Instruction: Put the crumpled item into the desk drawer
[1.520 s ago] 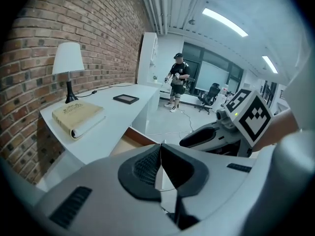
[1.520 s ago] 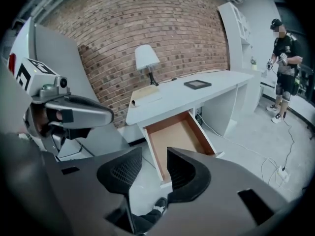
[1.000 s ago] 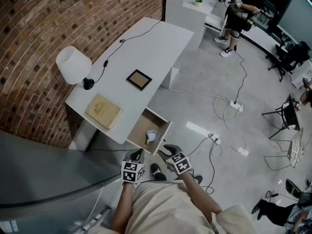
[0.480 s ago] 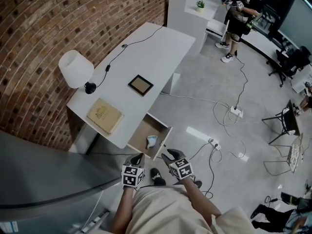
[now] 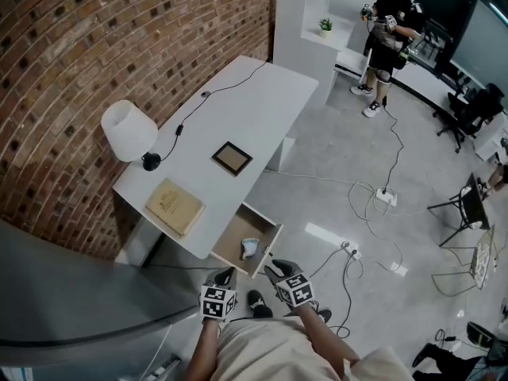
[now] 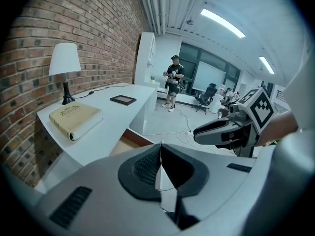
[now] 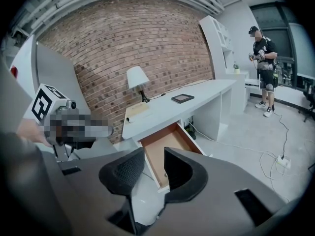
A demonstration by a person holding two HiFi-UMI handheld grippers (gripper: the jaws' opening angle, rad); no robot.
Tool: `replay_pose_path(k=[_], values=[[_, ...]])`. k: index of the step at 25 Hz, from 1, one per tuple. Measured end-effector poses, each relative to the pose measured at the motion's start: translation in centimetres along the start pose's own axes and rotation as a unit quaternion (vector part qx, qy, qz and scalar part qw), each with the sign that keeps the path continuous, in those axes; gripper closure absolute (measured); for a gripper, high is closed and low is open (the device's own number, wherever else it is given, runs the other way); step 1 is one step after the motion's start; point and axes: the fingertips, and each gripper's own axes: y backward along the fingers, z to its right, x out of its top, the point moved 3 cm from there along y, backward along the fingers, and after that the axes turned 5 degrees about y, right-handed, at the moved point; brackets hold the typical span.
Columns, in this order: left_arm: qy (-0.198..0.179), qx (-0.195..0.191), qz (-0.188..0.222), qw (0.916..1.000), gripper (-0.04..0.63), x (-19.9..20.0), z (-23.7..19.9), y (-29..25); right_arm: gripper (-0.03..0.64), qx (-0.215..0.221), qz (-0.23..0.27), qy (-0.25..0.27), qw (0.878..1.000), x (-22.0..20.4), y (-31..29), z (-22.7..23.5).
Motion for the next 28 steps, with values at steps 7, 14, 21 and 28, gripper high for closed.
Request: replay_pose_path(k=[7, 14, 21, 28], values=[[-0.003, -0.005, -0.002, 1.0, 0.578, -0.5, 0.3, 0.0, 0.519, -0.005, 0.012, -0.006, 1.0, -0.4, 0.4, -0.3], [-0.005, -0.011, -0.006, 0.9999, 0.578, -0.8, 0.4, -0.1, 0.571, -0.017, 0.023, -0.013, 1.0, -0.2, 0.7, -0.1], [-0.007, -0.007, -0.009, 0.9999, 0.578, -1.3, 0.1, 0.2, 0.591, -0.014, 0.022, -0.023, 0.999, -0.6, 0.6, -0.4], [-0.002, -0.006, -0.009, 0.9999, 0.578, -1.9, 0.1, 0.4, 0.591, -0.019, -0.01, -0.027, 0.999, -1.7, 0.5, -0.1]])
